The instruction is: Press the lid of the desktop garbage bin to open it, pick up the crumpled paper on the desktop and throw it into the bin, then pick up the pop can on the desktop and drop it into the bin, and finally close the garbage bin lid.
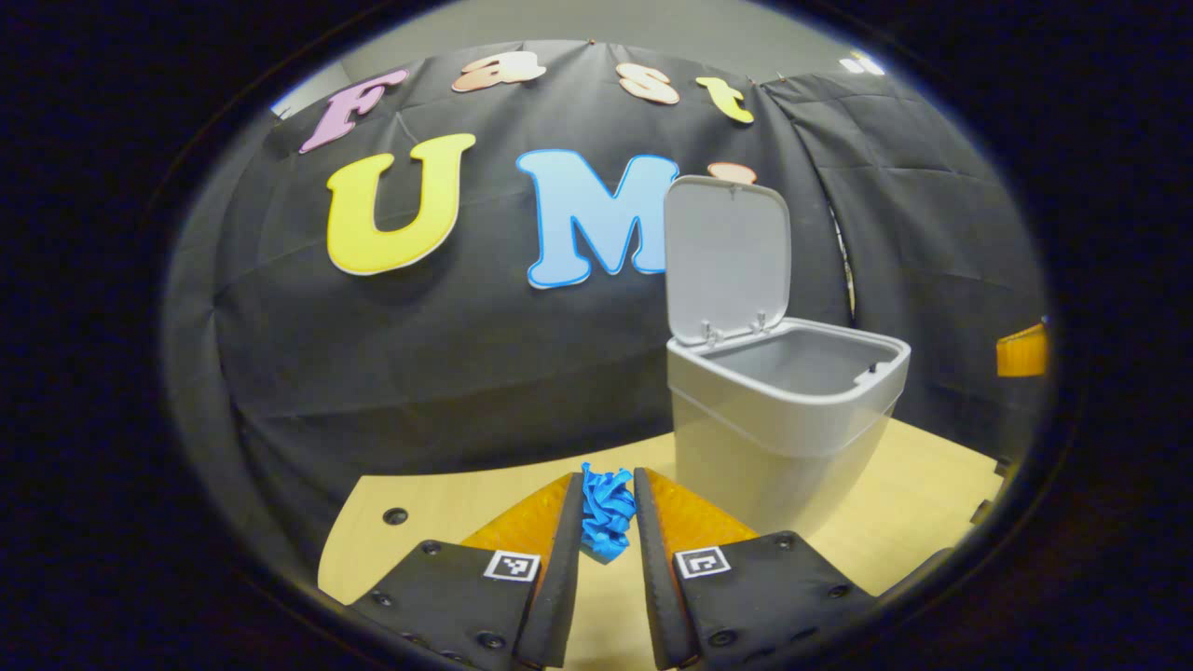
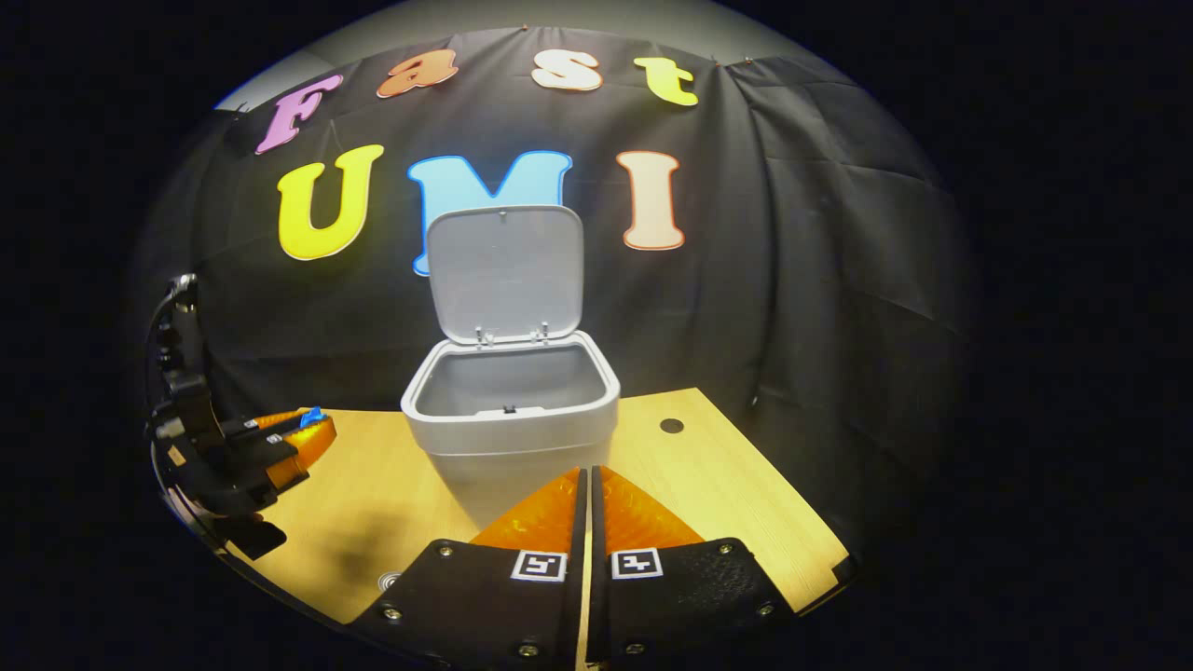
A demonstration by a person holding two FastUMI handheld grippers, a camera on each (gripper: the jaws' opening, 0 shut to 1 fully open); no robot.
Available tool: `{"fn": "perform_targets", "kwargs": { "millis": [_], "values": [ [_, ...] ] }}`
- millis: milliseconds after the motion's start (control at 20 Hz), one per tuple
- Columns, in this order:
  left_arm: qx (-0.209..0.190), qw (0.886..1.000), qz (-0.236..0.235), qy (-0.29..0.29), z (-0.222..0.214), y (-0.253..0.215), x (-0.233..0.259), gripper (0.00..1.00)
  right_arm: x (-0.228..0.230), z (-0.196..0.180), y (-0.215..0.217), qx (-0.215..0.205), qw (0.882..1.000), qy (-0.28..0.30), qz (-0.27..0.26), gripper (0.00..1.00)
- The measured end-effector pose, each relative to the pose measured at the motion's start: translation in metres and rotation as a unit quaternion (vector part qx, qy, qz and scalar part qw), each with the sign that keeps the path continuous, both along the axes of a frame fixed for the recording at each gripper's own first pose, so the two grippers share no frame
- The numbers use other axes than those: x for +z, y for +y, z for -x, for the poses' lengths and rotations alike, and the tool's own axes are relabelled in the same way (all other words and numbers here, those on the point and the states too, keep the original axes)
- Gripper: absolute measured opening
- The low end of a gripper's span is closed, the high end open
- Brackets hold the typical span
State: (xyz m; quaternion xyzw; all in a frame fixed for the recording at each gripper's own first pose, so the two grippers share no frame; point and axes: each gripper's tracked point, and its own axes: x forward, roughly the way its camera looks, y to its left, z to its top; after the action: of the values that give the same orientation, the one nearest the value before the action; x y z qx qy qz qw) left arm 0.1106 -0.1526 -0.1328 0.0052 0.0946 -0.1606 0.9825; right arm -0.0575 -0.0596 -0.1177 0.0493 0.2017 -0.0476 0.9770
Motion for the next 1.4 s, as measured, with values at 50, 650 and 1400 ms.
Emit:
{"fn": "perform_targets", "kwargs": {
  "millis": [50,650,1400],
  "values": [
    [-0.010,1.000,0.005,-0.010,-0.005,-0.013,0.013,0.47,-0.002,0.005,-0.007,-0.011,1.000,0.002,-0.002,0.03],
    [-0.109,0.991,0.002,-0.071,-0.027,-0.147,0.075,0.37,-0.034,0.077,-0.071,-0.130,0.990,0.036,-0.037,0.03],
    [-0.048,0.998,0.011,-0.050,-0.030,-0.088,0.066,0.84,-0.050,0.060,-0.014,-0.062,0.995,0.053,-0.065,0.04]
  ]
}}
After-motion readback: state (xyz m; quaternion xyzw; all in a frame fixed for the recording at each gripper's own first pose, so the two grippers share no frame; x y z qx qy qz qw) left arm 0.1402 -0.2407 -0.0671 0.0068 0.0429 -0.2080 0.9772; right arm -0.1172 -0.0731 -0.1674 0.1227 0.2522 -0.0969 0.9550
